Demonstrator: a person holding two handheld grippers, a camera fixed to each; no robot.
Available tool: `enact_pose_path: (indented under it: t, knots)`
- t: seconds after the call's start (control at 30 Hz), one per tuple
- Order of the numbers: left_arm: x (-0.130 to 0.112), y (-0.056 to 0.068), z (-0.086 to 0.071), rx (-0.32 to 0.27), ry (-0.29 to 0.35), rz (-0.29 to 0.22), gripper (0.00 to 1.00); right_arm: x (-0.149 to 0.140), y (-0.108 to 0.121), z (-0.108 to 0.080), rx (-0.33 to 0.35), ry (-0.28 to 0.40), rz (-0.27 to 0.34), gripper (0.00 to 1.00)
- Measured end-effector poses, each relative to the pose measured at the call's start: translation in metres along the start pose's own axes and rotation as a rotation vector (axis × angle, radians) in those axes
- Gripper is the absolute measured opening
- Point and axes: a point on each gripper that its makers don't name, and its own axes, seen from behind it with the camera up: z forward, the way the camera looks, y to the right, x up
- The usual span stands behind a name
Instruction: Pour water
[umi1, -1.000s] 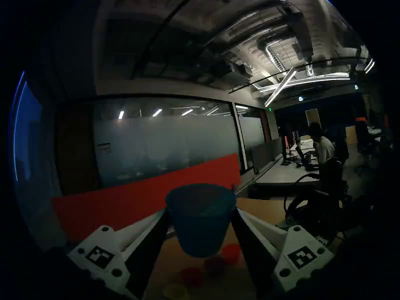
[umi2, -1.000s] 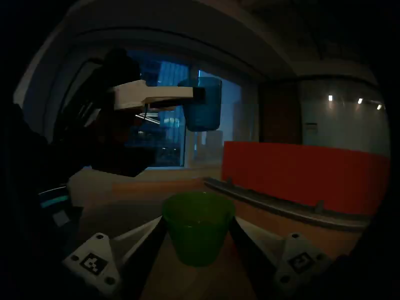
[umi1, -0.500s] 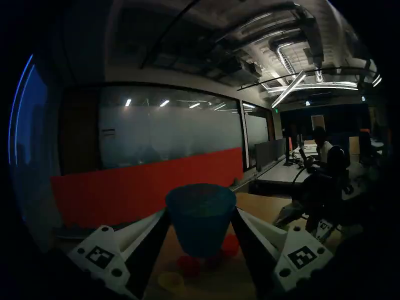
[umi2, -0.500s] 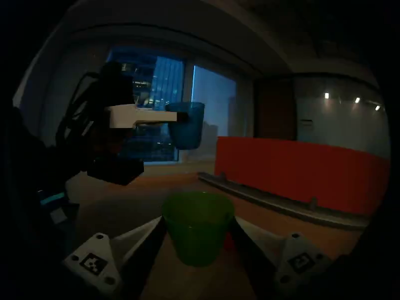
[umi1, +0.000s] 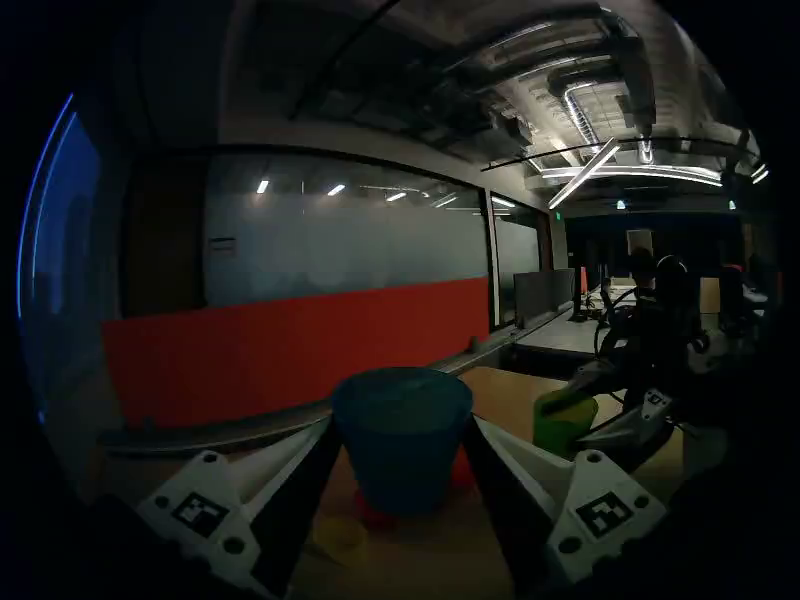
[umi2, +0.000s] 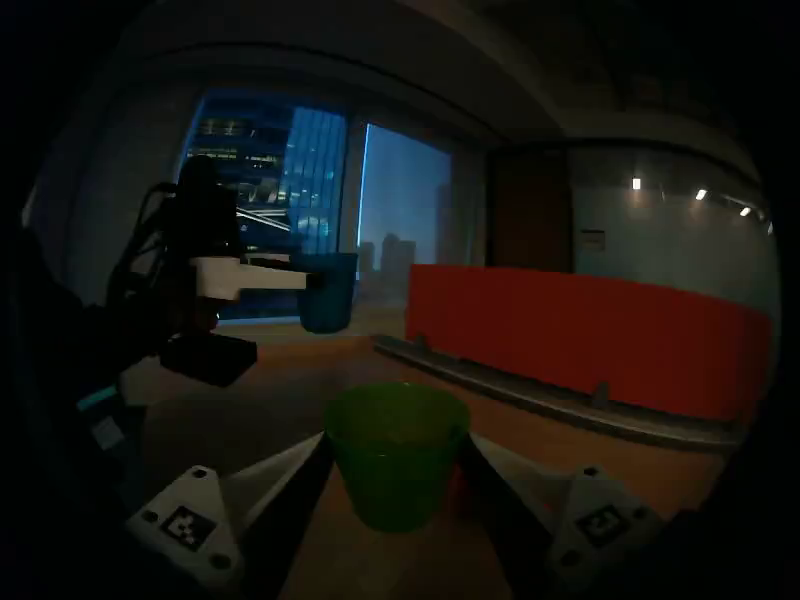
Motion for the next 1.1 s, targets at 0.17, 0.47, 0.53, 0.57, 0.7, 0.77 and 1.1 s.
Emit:
enact_pose_path:
  t: [0.17,0.47,0.53,0.57,0.7,0.77,1.1]
  knots:
    - [-0.015,0.001,-0.005,-0.004,-0.022,0.003,0.84,0.001,0.008,-0.007,-0.020,0.001,0.005,1.00]
    - [-0.039,0.003,-0.009,-0.007,-0.058,0.029,0.84,-0.006,0.019,-0.016,-0.044,-0.012,0.013,1.00]
    - [-0.044,0.003,-0.009,-0.008,-0.066,0.032,0.84,-0.007,0.020,-0.017,-0.046,-0.015,0.012,1.00]
    - [-0.047,0.003,-0.009,-0.009,-0.071,0.035,0.84,-0.008,0.020,-0.018,-0.048,-0.017,0.011,1.00]
    - [-0.056,0.003,-0.009,-0.012,-0.092,0.043,0.84,-0.010,0.021,-0.019,-0.045,-0.027,0.013,1.00]
    - [-0.061,0.004,-0.009,-0.016,-0.105,0.049,0.84,-0.012,0.021,-0.019,-0.043,-0.034,0.012,1.00]
    - [-0.097,0.019,-0.004,-0.061,-0.185,0.086,0.85,-0.029,0.021,-0.019,-0.026,-0.095,0.014,1.00]
